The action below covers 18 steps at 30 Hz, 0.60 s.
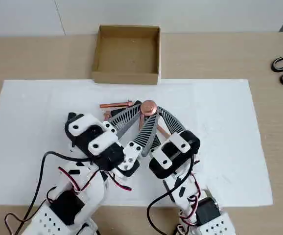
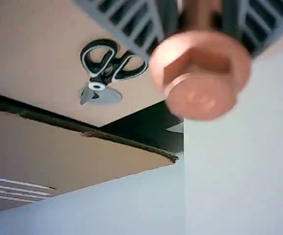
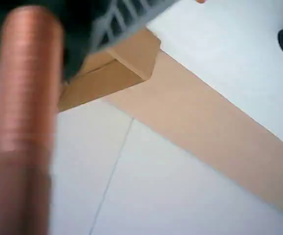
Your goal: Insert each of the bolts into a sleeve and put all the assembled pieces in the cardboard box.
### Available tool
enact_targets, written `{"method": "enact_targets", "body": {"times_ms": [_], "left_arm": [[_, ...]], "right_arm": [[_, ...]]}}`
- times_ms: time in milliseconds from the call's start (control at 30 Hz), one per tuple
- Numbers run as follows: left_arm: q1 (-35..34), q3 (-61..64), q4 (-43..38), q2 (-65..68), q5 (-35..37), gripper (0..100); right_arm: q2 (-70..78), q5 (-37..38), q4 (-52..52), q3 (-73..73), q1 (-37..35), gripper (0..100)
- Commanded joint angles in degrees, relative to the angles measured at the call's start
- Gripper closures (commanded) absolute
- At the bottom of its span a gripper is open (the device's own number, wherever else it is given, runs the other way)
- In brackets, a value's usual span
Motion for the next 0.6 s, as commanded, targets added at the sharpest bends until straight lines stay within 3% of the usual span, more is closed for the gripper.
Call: {"method": "enact_targets", "body": {"times_ms": [0, 233, 567], "left_arm": [[0.3, -1.4, 0.3, -0.6, -1.8, 99], [-4.1, -5.8, -3.4, -0.8, -5.8, 99], [-1.2, -7.9, -0.3, -0.6, -5.6, 99]], "right_arm": [[-1.2, 0.2, -0.1, 0.3, 0.8, 99.4], [-0.9, 0.2, -0.1, 0.3, 0.8, 99.4], [-0.7, 0.2, -0.1, 0.3, 0.8, 99.4]]}}
